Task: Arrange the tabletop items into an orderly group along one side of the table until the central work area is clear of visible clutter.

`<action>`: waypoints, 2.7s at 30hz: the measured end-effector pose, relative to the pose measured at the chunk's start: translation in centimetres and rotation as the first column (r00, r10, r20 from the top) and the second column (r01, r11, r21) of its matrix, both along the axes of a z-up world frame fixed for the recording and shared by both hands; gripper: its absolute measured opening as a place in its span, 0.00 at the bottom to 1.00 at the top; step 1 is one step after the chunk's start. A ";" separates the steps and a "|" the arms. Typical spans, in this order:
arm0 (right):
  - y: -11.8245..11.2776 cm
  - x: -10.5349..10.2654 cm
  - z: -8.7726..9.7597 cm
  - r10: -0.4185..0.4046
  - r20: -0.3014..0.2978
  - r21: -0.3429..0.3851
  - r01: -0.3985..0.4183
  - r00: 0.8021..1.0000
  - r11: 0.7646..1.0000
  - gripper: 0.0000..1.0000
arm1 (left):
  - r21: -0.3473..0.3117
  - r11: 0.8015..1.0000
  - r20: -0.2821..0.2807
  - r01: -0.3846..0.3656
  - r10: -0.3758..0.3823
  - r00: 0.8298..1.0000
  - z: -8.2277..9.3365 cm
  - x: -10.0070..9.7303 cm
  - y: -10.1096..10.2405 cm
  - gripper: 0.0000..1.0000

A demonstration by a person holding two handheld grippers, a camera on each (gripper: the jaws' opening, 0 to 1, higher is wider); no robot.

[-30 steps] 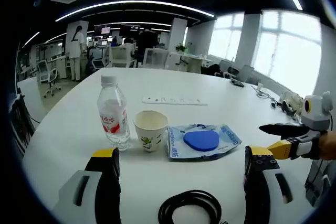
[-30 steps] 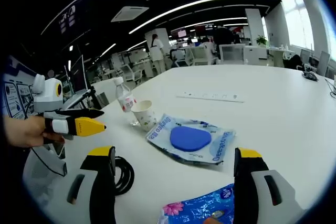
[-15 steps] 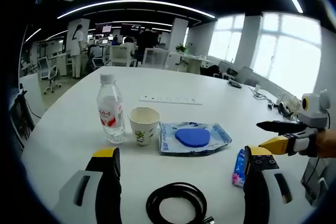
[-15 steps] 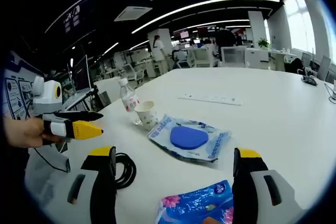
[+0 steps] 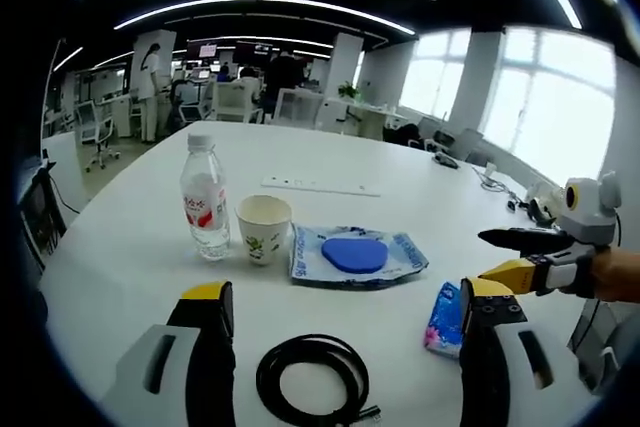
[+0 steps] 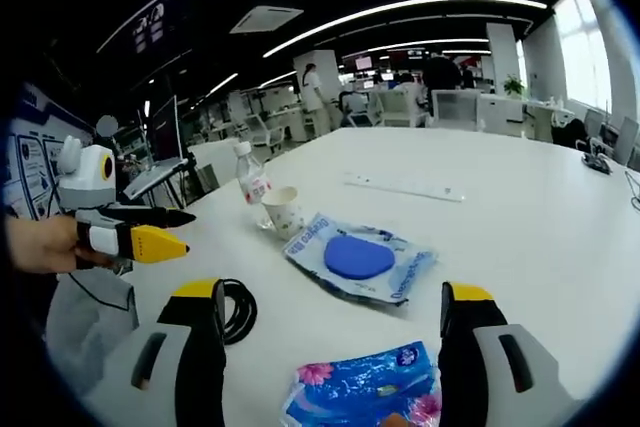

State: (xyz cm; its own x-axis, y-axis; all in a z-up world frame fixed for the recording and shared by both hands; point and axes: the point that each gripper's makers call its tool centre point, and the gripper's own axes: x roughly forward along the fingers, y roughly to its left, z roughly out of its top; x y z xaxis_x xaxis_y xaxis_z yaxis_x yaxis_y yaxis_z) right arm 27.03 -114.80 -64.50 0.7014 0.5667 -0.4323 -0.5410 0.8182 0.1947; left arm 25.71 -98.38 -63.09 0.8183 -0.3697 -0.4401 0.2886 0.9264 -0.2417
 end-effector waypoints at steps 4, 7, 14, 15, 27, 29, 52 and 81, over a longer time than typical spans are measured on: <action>-0.9 0.0 -0.2 0.010 0.000 0.000 -0.010 1.000 1.000 0.87 | -0.003 1.000 -0.002 -0.015 0.015 1.000 0.0 -0.9 -0.8 0.92; -1.4 -0.2 -0.3 0.025 -0.003 -0.007 -0.025 1.000 1.000 0.86 | 0.005 1.000 -0.007 -0.030 0.030 1.000 -0.2 -1.7 -1.3 0.91; -1.9 -0.9 -0.6 0.080 0.002 -0.007 -0.080 0.997 0.997 0.86 | -0.006 0.998 -0.017 -0.057 0.057 0.998 -0.6 -3.3 -3.0 0.90; -2.1 -0.9 -0.6 0.088 0.002 -0.006 -0.088 0.996 0.996 0.85 | -0.008 0.998 -0.017 -0.065 0.065 0.998 -0.6 -3.4 -3.1 0.90; -5.3 -2.1 -1.5 0.135 -0.018 0.007 -0.135 0.991 0.991 0.83 | -0.036 0.992 -0.041 -0.122 0.121 0.992 -2.0 -5.3 -5.9 0.88; -6.0 -2.3 -1.8 0.139 -0.025 0.007 -0.139 0.990 0.990 0.83 | -0.059 0.989 -0.039 -0.134 0.132 0.991 -1.9 -5.6 -6.5 0.88; -11.5 -3.1 -5.5 0.118 -0.107 0.002 -0.118 0.987 0.993 0.69 | -0.075 0.996 -0.142 -0.039 0.028 0.990 -5.8 -7.7 -14.7 0.81; -11.0 -2.2 -8.4 0.136 -0.131 -0.054 -0.144 0.982 0.988 0.58 | -0.031 0.998 -0.295 -0.053 0.042 0.954 -10.3 -7.9 -16.6 0.69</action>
State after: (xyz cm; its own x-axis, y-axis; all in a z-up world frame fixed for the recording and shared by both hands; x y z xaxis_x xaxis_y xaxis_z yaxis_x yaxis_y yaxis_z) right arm 24.83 -125.77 -72.90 0.5542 0.6246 -0.5502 -0.6255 0.7486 0.2199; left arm 17.81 -114.97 -73.38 0.6715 -0.3548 -0.6505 0.1553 0.9258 -0.3447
